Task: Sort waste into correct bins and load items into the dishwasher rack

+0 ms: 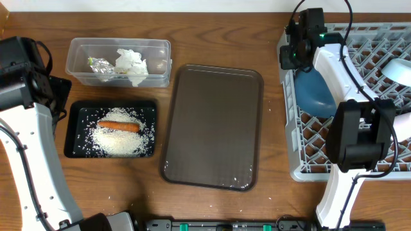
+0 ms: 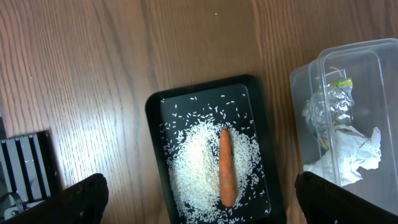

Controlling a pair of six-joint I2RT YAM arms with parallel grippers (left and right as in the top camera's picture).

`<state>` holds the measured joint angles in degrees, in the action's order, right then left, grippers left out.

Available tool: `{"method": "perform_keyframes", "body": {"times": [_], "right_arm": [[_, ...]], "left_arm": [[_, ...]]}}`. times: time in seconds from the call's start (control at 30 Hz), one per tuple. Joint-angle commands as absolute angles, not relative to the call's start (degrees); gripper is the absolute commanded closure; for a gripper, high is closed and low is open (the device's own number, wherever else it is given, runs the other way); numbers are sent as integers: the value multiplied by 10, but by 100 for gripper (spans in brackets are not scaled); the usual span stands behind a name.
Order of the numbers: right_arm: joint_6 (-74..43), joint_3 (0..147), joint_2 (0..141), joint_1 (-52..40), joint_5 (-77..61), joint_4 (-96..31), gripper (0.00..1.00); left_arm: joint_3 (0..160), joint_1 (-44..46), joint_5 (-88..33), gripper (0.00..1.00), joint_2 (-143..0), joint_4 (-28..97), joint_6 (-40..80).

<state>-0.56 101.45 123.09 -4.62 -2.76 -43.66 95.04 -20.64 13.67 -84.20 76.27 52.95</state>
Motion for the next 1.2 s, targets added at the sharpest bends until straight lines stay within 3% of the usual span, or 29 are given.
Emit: {"method": "perform_keyframes", "body": {"times": [0.0, 0.13, 0.27, 0.33, 0.6, 0.73, 0.83, 1.17], "right_arm": [[7, 1034, 1225, -14, 15, -449, 86], [3, 1072, 1221, -15, 15, -486, 75], [-13, 1135, 1210, -16, 12, -541, 44], [-23, 1164, 1202, -19, 3, -566, 37], [-48, 1214, 1167, -82, -119, -646, 34], [-88, 1200, 1175, -137, -116, -671, 21], [-161, 1164, 1179, -176, -77, -673, 19], [-308, 1016, 1179, -237, -11, -668, 39]], "left_arm": [[946, -209, 140, 2, -842, 765, 537], [946, -209, 140, 2, -842, 765, 537], [946, -209, 140, 2, -842, 765, 537], [946, -209, 140, 2, -842, 765, 537], [946, -209, 140, 2, -842, 765, 537], [946, -209, 140, 2, -842, 765, 537], [946, -209, 140, 2, -842, 765, 537], [946, -209, 140, 2, -842, 765, 537]]}}
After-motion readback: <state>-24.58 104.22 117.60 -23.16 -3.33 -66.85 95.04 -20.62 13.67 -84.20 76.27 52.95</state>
